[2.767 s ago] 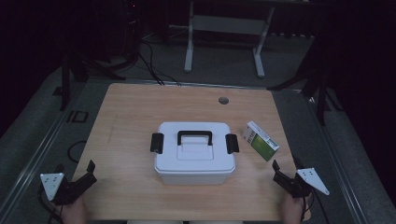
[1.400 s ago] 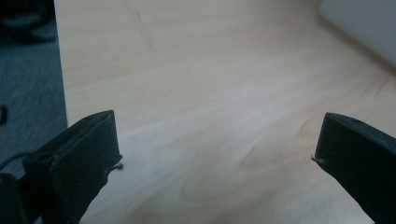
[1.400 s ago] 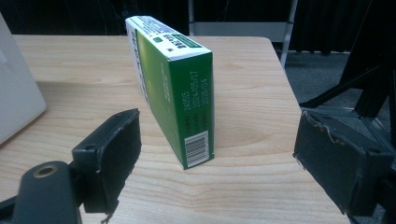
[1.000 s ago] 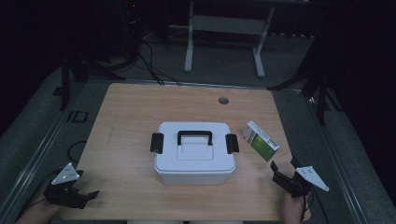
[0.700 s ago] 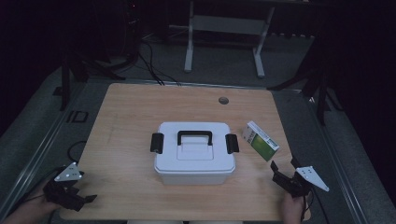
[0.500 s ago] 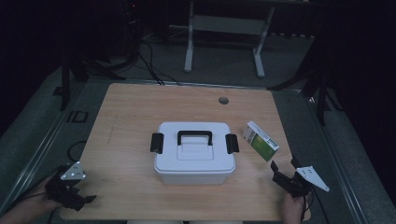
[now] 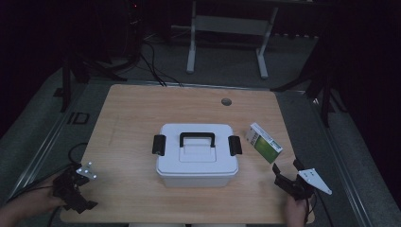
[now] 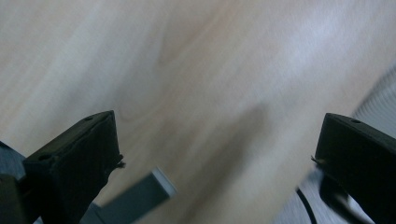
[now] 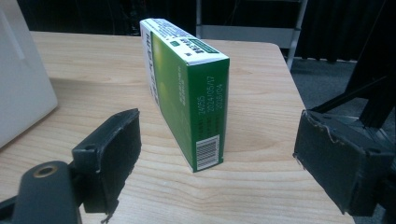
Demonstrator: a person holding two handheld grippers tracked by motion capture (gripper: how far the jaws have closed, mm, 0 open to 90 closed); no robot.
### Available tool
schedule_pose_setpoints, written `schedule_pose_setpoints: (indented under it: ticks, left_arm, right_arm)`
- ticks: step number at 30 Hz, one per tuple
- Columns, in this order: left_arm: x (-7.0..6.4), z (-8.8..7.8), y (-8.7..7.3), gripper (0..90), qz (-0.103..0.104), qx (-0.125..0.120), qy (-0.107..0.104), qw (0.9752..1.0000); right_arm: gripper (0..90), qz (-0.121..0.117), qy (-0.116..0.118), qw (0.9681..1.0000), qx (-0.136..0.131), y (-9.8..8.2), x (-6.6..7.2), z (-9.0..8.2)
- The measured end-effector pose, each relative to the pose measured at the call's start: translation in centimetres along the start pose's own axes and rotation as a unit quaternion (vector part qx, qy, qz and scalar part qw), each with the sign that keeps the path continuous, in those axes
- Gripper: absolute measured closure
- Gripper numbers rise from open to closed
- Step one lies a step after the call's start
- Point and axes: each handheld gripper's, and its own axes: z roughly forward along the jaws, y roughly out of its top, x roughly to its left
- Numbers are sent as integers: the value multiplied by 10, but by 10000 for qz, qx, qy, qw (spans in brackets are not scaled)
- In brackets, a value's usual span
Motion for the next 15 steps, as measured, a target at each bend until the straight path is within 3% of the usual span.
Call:
schedule_pose_setpoints:
  ticks: [3,10,15]
  left_arm:
    - [-1,-1,4,0,115,122,-29,9999]
    - [1,-11,15,0,112,164,-167,9997]
    - [2,-27,27,0,188,85,-203,9996]
  right_arm:
    - [142,39,26,10000,-7,0,-1,0]
    - [142,32,1,10000,17,-1,0,1]
    - [142,21,0,10000,6,-1,0,1]
